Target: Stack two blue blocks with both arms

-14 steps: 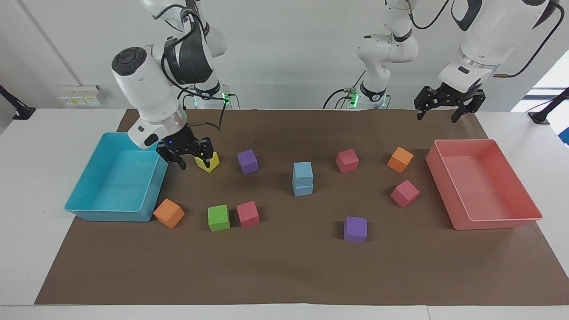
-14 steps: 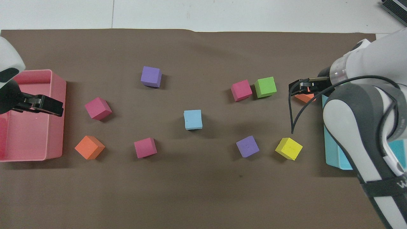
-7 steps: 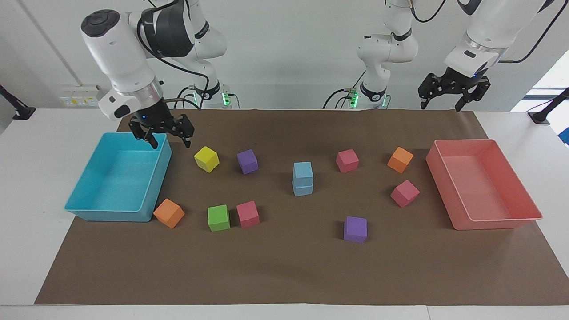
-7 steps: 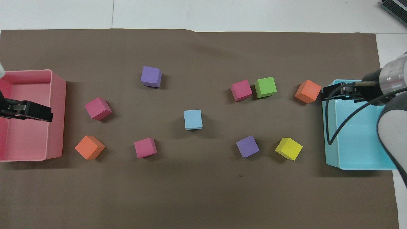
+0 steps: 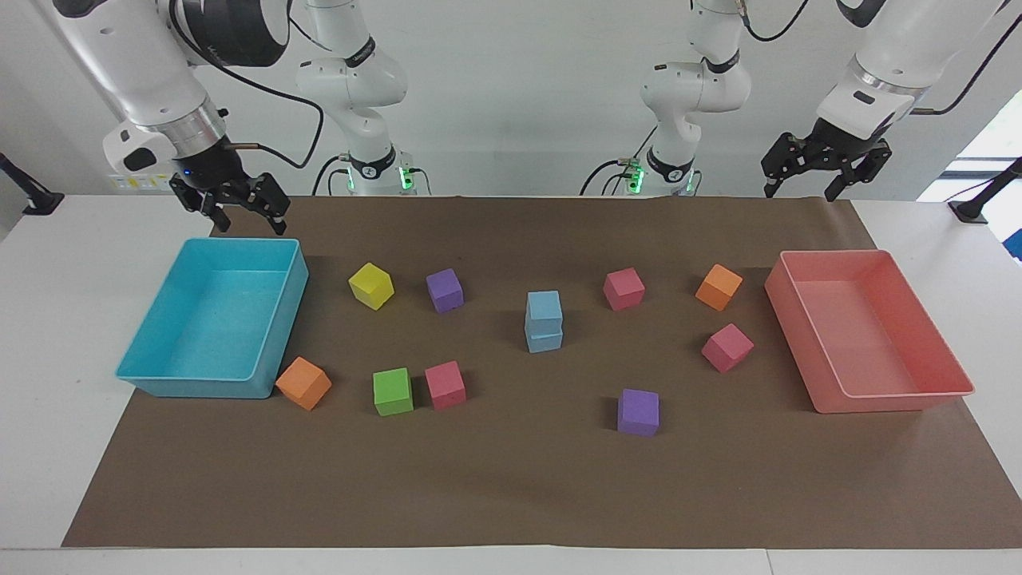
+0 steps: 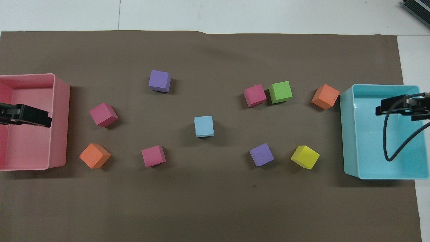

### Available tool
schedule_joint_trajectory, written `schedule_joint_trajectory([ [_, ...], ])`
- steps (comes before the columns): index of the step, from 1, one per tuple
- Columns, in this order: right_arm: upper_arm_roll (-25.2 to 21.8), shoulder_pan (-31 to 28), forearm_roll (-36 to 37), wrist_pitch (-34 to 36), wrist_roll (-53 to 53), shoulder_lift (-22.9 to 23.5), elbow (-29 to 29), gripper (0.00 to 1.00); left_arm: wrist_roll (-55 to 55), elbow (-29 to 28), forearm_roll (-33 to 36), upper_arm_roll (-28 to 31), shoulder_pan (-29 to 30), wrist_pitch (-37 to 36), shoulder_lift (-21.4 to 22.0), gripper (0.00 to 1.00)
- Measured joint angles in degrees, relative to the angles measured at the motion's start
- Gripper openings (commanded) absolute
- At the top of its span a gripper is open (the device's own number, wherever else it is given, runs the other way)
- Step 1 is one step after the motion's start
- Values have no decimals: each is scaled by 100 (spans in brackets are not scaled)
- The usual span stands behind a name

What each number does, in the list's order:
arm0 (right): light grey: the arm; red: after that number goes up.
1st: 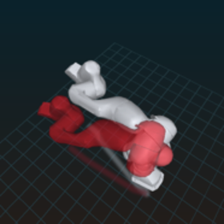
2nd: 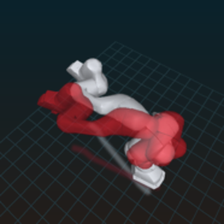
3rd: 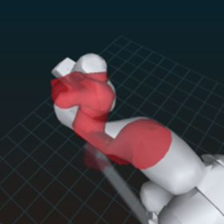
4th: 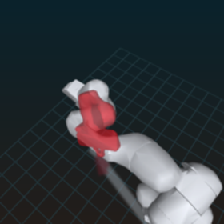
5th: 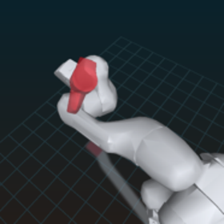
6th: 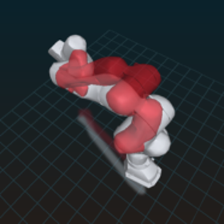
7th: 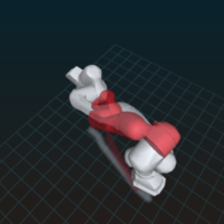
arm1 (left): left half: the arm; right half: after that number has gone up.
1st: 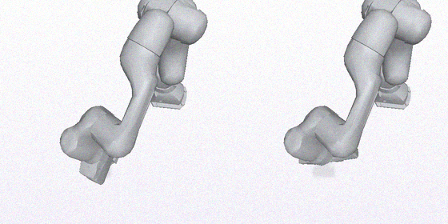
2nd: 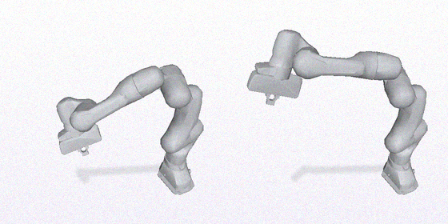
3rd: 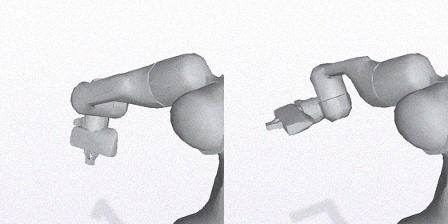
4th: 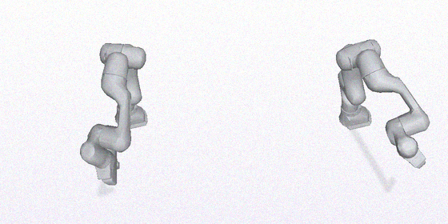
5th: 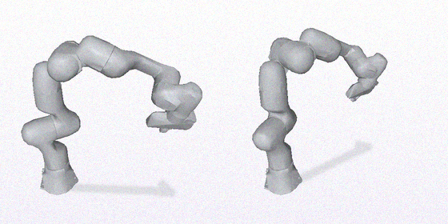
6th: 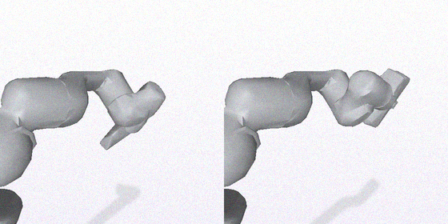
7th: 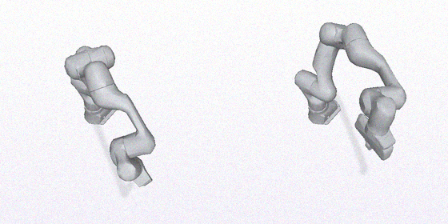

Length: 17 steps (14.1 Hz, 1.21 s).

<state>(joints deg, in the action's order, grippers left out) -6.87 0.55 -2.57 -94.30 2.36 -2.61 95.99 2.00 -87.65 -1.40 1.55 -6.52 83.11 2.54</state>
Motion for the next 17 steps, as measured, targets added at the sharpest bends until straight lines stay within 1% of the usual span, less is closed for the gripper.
schedule_joint_trajectory([
  [4,-71,-75,180,239,-133,-160,-72,100,0,0,0,-3,0,-5,6,100],
  [11,-29,-73,348,1329,-140,-246,-935,100,0,-1,0,-3,0,-48,7,100],
  [14,16,-42,449,1390,-215,-265,-1052,100,0,-2,0,-3,0,-52,7,100],
  [17,113,160,449,1309,-198,-316,-1032,100,0,-2,0,-3,0,-54,7,100],
])
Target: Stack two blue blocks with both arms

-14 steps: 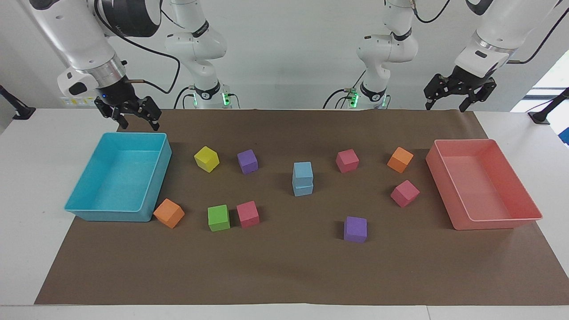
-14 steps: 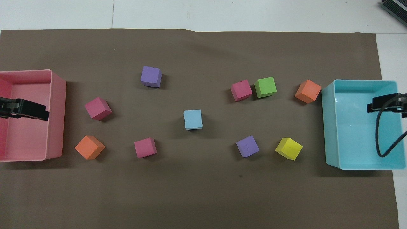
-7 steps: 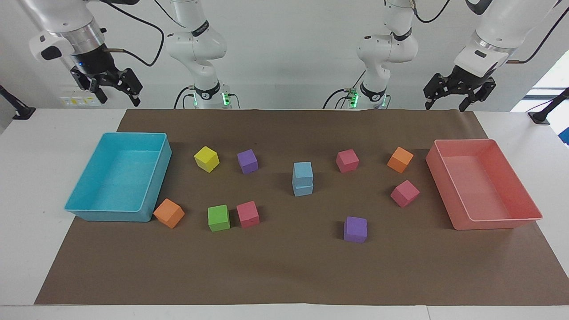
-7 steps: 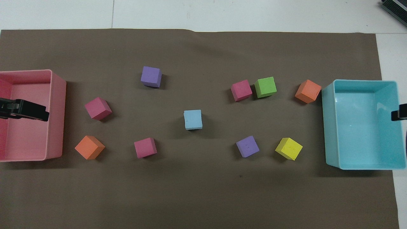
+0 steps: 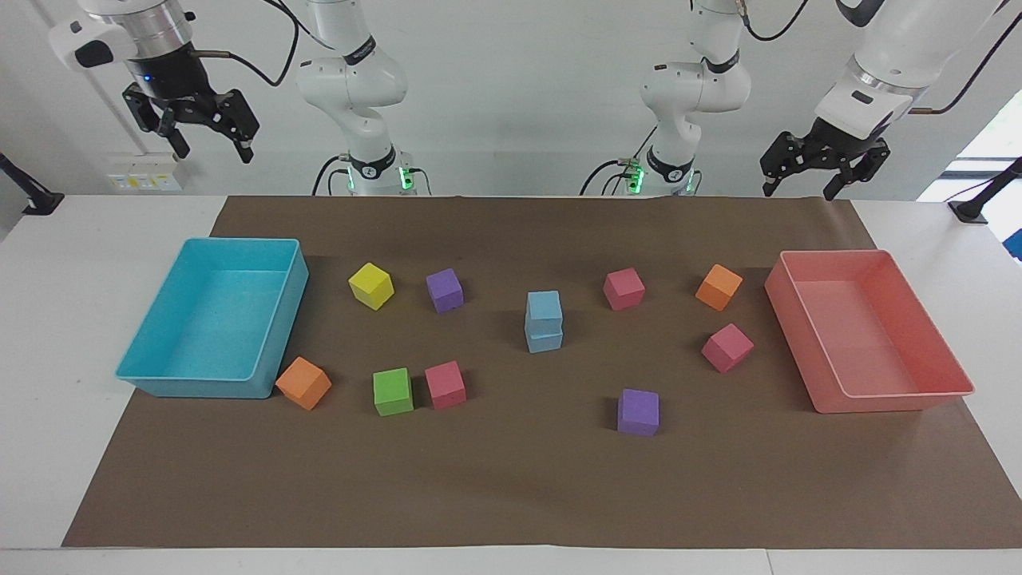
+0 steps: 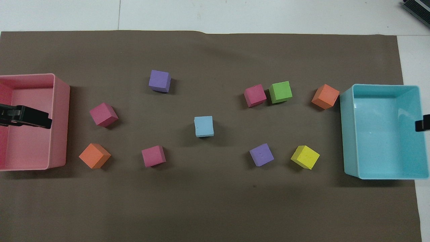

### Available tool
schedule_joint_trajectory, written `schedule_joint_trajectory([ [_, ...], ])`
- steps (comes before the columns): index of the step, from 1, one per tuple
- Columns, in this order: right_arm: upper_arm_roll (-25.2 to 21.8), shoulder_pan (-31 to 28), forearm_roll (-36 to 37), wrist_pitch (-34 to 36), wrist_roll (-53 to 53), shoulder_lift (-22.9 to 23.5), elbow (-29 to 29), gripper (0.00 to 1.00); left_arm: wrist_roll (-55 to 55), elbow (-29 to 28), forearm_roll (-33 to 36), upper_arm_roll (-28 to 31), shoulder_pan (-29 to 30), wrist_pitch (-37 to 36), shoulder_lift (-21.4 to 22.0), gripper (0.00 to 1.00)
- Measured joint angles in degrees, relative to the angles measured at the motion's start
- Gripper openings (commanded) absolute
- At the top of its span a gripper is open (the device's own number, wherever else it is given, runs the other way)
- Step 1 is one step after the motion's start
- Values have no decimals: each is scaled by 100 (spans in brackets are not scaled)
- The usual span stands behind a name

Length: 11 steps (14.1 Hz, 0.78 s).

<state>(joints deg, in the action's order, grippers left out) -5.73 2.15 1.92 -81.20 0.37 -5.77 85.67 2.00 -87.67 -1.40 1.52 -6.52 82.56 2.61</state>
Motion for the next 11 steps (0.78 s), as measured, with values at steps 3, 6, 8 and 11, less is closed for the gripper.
schedule_joint_trajectory([
  [3,25,56,0,-45,5,3,141,100,0,-3,0,0,0,-2,0,100],
  [6,47,56,0,-277,5,5,392,100,0,-3,0,0,0,-2,0,100],
  [8,76,56,0,-305,5,4,463,100,0,-6,0,0,0,-2,0,100],
  [11,89,56,0,-306,5,1,491,100,0,-7,0,0,0,-3,0,100],
])
